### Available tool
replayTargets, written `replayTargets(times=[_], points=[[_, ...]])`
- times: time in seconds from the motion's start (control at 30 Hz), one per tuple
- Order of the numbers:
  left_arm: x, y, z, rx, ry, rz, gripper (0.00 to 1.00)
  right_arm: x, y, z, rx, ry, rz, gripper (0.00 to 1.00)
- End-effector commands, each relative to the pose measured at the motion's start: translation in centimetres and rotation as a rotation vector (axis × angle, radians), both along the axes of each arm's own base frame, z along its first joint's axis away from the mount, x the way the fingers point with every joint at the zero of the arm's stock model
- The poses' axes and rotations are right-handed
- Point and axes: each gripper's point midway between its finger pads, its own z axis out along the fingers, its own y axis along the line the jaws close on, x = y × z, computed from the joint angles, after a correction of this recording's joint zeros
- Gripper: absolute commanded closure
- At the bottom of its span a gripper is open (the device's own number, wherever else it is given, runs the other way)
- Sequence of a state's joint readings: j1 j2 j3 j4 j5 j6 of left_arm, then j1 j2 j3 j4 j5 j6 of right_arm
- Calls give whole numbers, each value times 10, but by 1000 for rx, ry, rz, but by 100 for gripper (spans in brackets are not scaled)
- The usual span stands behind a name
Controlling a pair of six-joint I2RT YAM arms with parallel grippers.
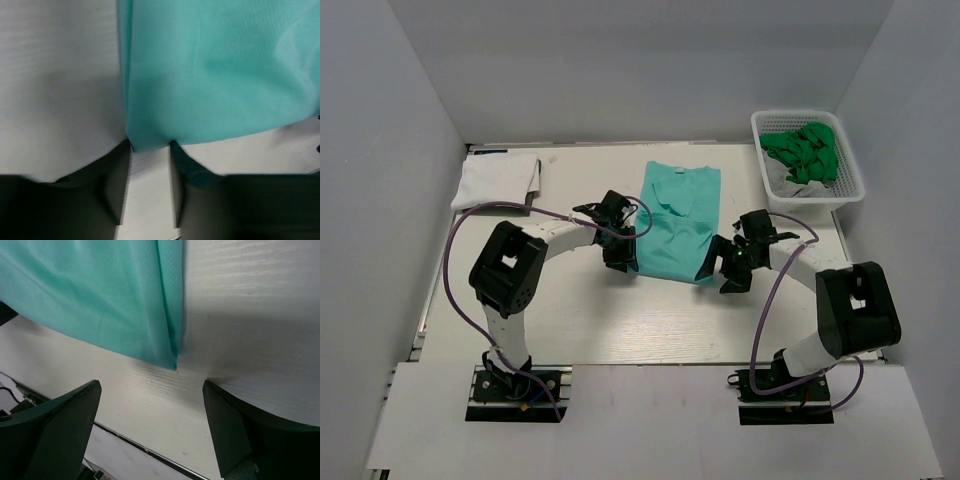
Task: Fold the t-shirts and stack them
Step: Grab one side of the 2/3 rectangular tshirt with both arms
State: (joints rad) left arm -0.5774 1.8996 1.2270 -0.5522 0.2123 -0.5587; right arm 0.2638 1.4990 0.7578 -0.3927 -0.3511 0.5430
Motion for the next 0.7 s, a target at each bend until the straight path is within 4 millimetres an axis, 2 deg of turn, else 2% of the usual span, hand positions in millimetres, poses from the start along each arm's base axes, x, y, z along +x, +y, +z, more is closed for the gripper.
replayTargets(times=[0.0, 0.07, 0.13, 0.17, 0.2, 0.23, 0.3, 0.5, 0.6, 0.63, 0.67], points=[[-6, 1, -22, 13, 34, -12, 58, 4, 4, -8, 7, 6, 9, 12], [-7, 2, -26, 18, 42, -12, 67, 4, 4, -11, 0, 11, 4, 15], [-13, -1, -28, 11, 53, -18, 82, 9, 2, -14, -9, 1, -11, 22], [-15, -2, -30, 3, 56, -21, 84, 9, 2, -16, -11, 7, -15, 26], [-15, -2, -30, 3, 56, -21, 88, 9, 3, -18, -11, 15, -13, 35], [-15, -2, -30, 3, 56, -21, 94, 10, 3, -20, -12, 20, -16, 38], [-20, -1, -35, 4, 83, -15, 100, 13, 1, -24, -31, 23, -33, 43], [-20, -1, -37, 1, 79, -15, 100, 25, -11, -36, -105, 3, -90, 54], [-22, 3, -35, 16, 84, -11, 100, 24, -12, -39, -107, 22, -100, 73], [-25, 4, -36, 24, 95, -11, 100, 23, -12, -38, -108, 25, -99, 91], [-24, 6, -32, 32, 86, -7, 100, 17, -13, -38, -115, 43, -91, 98]])
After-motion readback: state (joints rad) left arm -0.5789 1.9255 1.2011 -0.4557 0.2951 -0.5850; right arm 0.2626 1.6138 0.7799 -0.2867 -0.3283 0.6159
